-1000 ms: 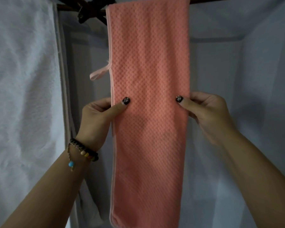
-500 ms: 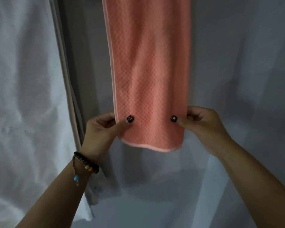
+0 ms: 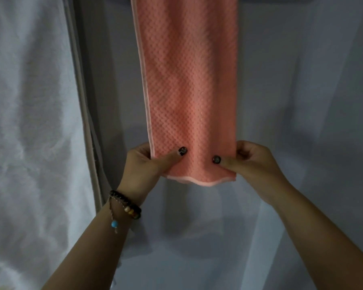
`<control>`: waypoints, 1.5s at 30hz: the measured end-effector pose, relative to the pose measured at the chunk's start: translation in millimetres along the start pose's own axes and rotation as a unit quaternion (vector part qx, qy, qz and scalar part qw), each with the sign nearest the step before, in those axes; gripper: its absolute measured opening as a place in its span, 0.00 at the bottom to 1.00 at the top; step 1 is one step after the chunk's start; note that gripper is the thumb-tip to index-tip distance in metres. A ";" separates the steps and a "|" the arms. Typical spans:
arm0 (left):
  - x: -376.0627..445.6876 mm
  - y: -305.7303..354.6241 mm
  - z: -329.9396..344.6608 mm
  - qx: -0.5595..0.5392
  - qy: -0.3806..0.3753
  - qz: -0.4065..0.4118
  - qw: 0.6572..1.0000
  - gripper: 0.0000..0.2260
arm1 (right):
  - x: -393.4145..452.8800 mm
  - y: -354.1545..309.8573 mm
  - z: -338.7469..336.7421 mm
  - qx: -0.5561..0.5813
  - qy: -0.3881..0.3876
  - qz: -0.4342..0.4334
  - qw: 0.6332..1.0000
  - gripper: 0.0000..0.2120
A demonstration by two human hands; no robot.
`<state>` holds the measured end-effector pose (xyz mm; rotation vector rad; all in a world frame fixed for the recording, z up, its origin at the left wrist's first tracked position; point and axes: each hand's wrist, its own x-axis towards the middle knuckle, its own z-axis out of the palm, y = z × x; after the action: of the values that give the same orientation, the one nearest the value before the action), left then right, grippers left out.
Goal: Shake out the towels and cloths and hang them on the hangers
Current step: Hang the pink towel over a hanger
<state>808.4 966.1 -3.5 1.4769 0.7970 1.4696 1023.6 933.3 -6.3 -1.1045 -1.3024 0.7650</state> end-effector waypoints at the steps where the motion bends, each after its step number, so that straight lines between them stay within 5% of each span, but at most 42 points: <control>1: -1.3 -1.2 1.8 0.001 0.007 0.008 1.000 0.12 | -0.3 1.7 2.1 -0.009 0.010 -0.003 1.000 0.24; 5: -6.6 -6.2 11.1 -0.064 0.037 0.016 0.997 0.06 | 0.5 5.9 4.1 -0.017 0.032 -0.034 0.999 0.10; 8: -6.0 -7.4 14.4 -0.117 0.023 -0.008 0.993 0.11 | 0.4 6.7 -0.9 -0.013 0.012 -0.039 0.999 0.02; 11: -3.7 -6.4 15.8 -0.074 0.036 -0.014 0.997 0.17 | 3.8 8.1 -10.2 -0.013 -0.024 -0.047 0.999 0.05; 18: -4.1 -5.8 21.6 -0.044 0.052 0.013 0.998 0.11 | 14.5 10.0 -23.2 0.056 -0.058 -0.032 0.996 0.29; 24: -4.1 -10.3 21.3 -0.057 0.066 0.037 0.995 0.10 | 20.8 11.3 -13.9 0.002 0.000 -0.066 0.998 0.18; 29: -2.1 -14.1 17.0 -0.179 0.057 -0.012 0.982 0.29 | 27.3 18.0 -24.4 0.014 -0.060 -0.055 0.997 0.12; 32: -1.9 -17.4 16.3 -0.116 0.069 0.023 0.991 0.15 | 31.9 20.3 -30.5 0.029 -0.100 -0.043 0.994 0.13; 40: -7.8 -18.6 21.9 -0.030 0.056 0.089 0.994 0.08 | 38.7 22.1 -28.1 0.101 -0.106 -0.001 0.989 0.30; 45: -14.3 -22.4 25.1 -0.015 0.106 0.077 0.991 0.10 | 39.5 26.1 -24.1 0.050 -0.067 -0.032 0.996 0.15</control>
<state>834.9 958.7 -27.6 1.4015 0.7970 1.7690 1057.0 973.7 -14.8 -0.9406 -1.3900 0.8598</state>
